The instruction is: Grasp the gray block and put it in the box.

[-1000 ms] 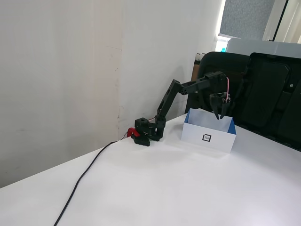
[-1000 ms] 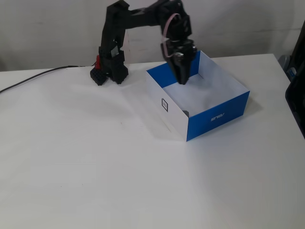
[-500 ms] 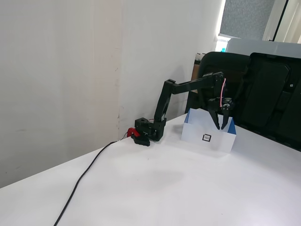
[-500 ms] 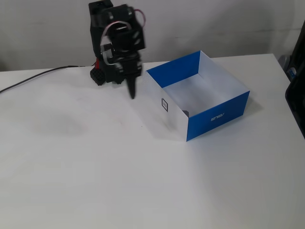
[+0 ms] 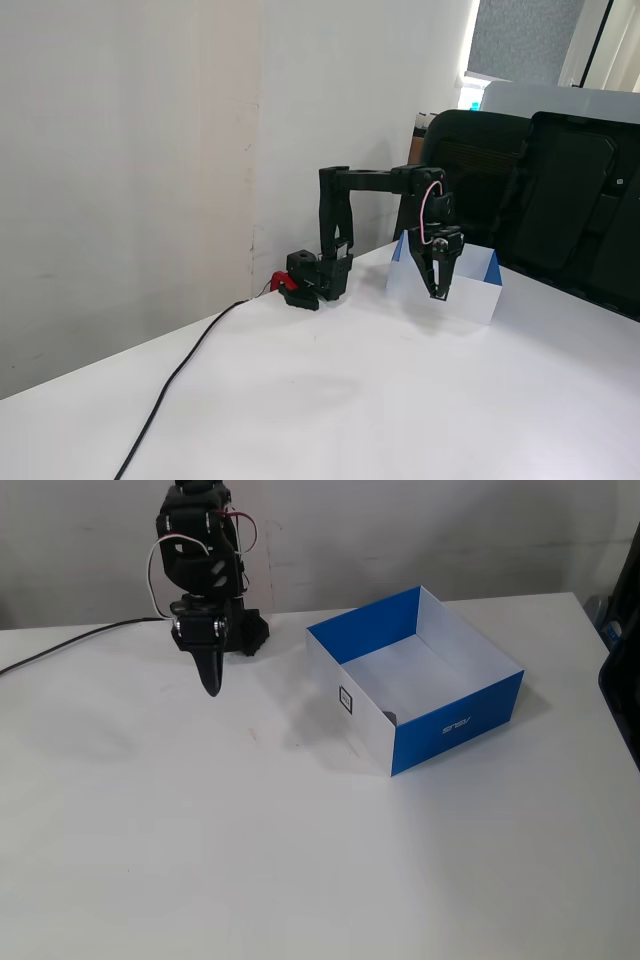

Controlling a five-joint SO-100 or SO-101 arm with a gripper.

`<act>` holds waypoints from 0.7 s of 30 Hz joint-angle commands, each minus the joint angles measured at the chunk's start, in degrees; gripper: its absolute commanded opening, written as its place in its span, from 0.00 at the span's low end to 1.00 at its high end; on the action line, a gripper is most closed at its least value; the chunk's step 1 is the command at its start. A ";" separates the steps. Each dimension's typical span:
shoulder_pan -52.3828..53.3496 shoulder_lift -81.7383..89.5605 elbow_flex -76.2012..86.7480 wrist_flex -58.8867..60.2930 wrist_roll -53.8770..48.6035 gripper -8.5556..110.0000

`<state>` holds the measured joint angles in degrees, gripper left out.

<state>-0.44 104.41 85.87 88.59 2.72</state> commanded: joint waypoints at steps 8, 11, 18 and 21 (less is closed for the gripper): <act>-1.41 21.88 28.04 -20.65 -0.09 0.07; -1.93 24.52 34.10 -24.61 -0.35 0.07; -2.90 34.37 49.83 -34.10 -0.44 0.07; -2.90 37.97 54.76 -36.12 -0.53 0.07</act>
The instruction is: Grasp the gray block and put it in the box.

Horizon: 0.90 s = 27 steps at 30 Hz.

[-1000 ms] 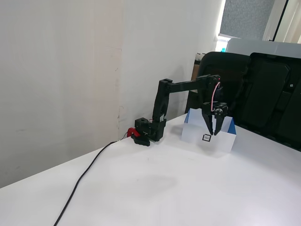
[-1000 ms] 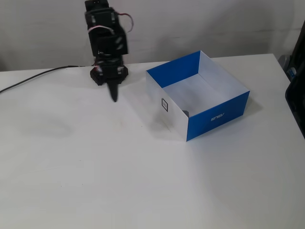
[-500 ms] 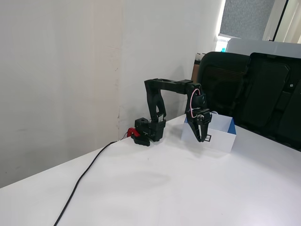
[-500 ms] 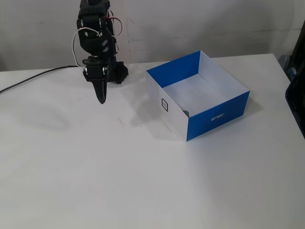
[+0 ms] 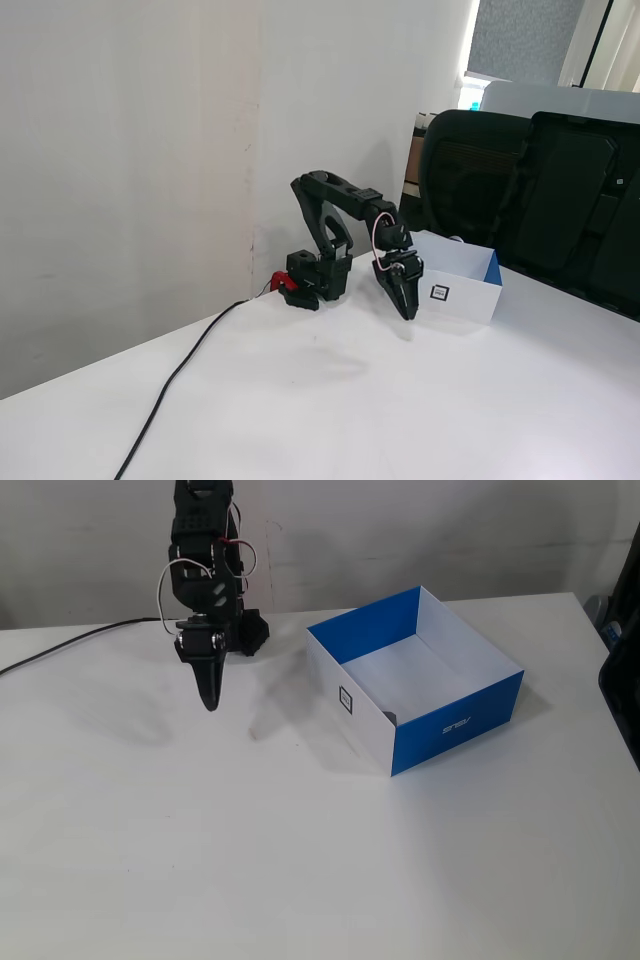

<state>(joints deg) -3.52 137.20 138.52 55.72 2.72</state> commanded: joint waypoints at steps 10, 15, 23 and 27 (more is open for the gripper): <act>-1.14 10.02 11.43 -8.44 -1.76 0.07; -1.93 15.47 17.93 -10.28 -1.49 0.07; 0.09 31.29 27.69 -7.47 -2.72 0.07; 0.70 39.73 30.85 -1.49 -3.25 0.07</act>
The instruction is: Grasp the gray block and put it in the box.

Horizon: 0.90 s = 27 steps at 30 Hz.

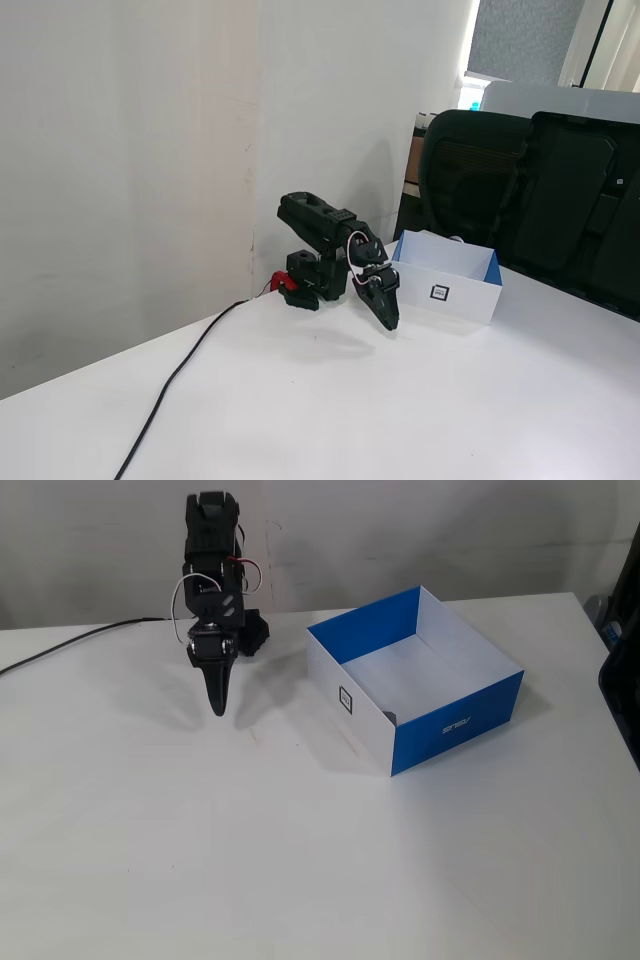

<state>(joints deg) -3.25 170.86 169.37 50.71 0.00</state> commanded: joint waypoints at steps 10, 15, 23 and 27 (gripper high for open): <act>-1.67 12.22 4.39 9.76 -2.46 0.10; 0.18 23.73 7.65 16.61 -2.46 0.09; -0.88 23.64 8.88 16.44 -1.93 0.07; -1.49 23.64 8.88 16.44 -1.58 0.07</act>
